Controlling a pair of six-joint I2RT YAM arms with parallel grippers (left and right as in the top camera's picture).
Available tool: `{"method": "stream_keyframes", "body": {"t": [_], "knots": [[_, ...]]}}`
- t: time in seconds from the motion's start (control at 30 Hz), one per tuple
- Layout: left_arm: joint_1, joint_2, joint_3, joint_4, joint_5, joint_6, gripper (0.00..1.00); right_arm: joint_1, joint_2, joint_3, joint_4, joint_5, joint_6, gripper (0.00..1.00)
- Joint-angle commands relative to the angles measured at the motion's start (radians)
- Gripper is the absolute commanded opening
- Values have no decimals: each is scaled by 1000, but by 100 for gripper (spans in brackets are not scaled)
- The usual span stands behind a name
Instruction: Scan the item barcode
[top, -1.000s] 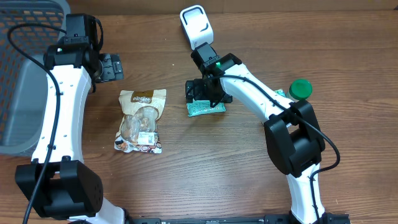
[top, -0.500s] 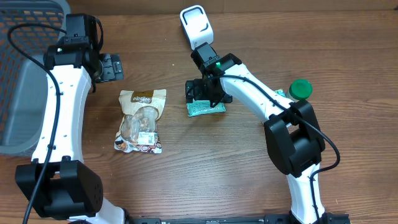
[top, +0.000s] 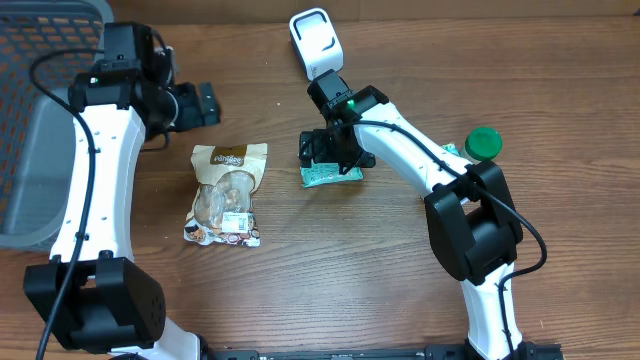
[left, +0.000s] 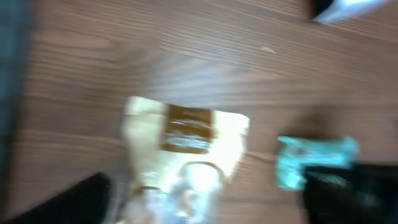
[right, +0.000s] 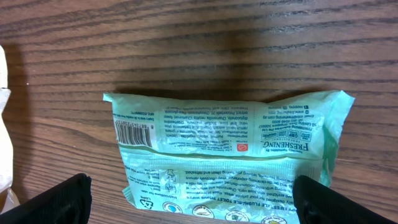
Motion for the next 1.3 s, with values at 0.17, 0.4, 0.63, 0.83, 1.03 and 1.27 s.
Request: {"method": "stream_keyframes", "body": {"t": [0.17, 0.4, 0.63, 0.83, 1.03, 1.27], "knots": [[-76, -10, -20, -80, 177, -30, 4, 2, -30, -6, -30, 5, -4, 100], [-186, -10, -113, -40, 132, -65, 4, -9, -30, -6, -56, 5, -4, 100], [-269, -6, -261, 110, 128, -70, 4, -77, -30, -6, -121, -98, -61, 94], [-271, -4, -373, 243, 129, -97, 4, -105, -30, -6, -111, -122, -83, 92], [-272, -3, -455, 390, 141, -171, 4, -147, -30, -6, -37, -115, -83, 86], [-315, 8, -488, 512, 141, -219, 4, -165, -30, -52, 10, -142, -102, 82]]}}
